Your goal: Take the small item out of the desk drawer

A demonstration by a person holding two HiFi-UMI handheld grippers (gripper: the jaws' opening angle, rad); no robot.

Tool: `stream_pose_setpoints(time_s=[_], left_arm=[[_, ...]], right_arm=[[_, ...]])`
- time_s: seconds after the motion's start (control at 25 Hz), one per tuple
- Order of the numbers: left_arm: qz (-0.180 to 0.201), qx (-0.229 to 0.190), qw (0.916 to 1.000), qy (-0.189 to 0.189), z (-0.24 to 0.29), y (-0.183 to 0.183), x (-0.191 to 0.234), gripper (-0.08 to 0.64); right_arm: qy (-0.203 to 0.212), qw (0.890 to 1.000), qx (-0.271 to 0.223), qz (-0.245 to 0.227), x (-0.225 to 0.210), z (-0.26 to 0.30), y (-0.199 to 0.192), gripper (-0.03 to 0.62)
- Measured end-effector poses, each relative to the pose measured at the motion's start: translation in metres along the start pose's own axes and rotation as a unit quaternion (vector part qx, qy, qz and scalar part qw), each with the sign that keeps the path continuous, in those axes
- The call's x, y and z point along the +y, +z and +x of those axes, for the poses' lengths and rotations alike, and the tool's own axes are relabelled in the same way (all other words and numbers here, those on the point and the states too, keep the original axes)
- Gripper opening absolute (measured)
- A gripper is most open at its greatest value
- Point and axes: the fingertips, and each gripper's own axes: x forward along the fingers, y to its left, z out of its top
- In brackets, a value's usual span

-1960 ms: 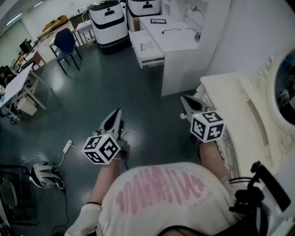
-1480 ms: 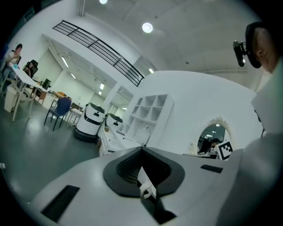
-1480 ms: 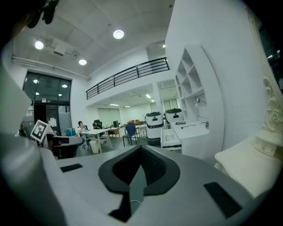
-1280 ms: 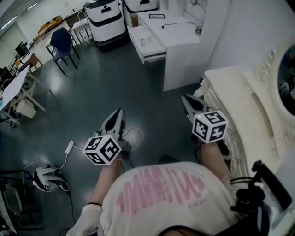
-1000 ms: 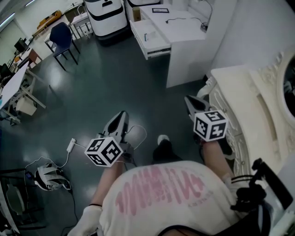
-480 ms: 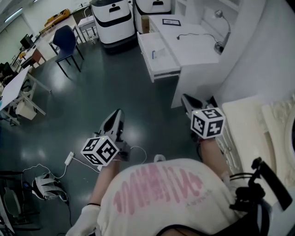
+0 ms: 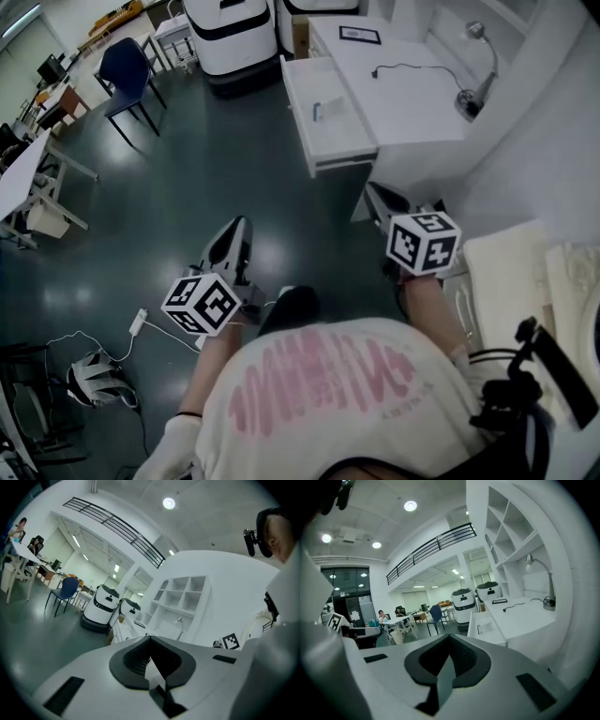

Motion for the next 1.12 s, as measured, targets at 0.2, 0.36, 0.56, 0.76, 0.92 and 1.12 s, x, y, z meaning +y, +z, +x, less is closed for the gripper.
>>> stream_pose_setpoints(time_s=[0.2, 0.36, 0.56, 0.76, 0.92, 1.12], left_arm=[[-0.010, 0.015, 0.9998, -0.012, 0.054, 0.007, 0.036, 0.029], [-0.017, 0.012, 0.9993, -0.033, 0.109, 0.035, 0.064, 0.029], [-0.008, 0.006, 0.9982, -0.059, 0.176, 0.097, 0.097, 0.029], [0.000, 0.008, 0.9978, -0.066, 0.228, 0.151, 0.151, 0.029], [0.007, -0.003, 0.9972, -0.075, 0.257, 0.179, 0.185, 0.029], [0.007, 0.024, 0.9972, -0.070, 0.284, 0.176, 0.217, 0.029]], right_arm=[[-0.015, 0.999, 0.024, 0.019, -0.026, 0.053, -0.006, 0.017], [-0.038, 0.998, 0.034, 0.034, -0.050, 0.101, 0.012, 0.017], [-0.052, 0.996, 0.022, 0.072, -0.070, 0.161, 0.057, 0.017], [-0.074, 0.994, -0.010, 0.077, -0.080, 0.223, 0.108, 0.017], [-0.094, 0.991, -0.021, 0.089, -0.094, 0.262, 0.123, 0.017], [-0.113, 0.987, 0.014, 0.111, -0.112, 0.298, 0.103, 0.017]])
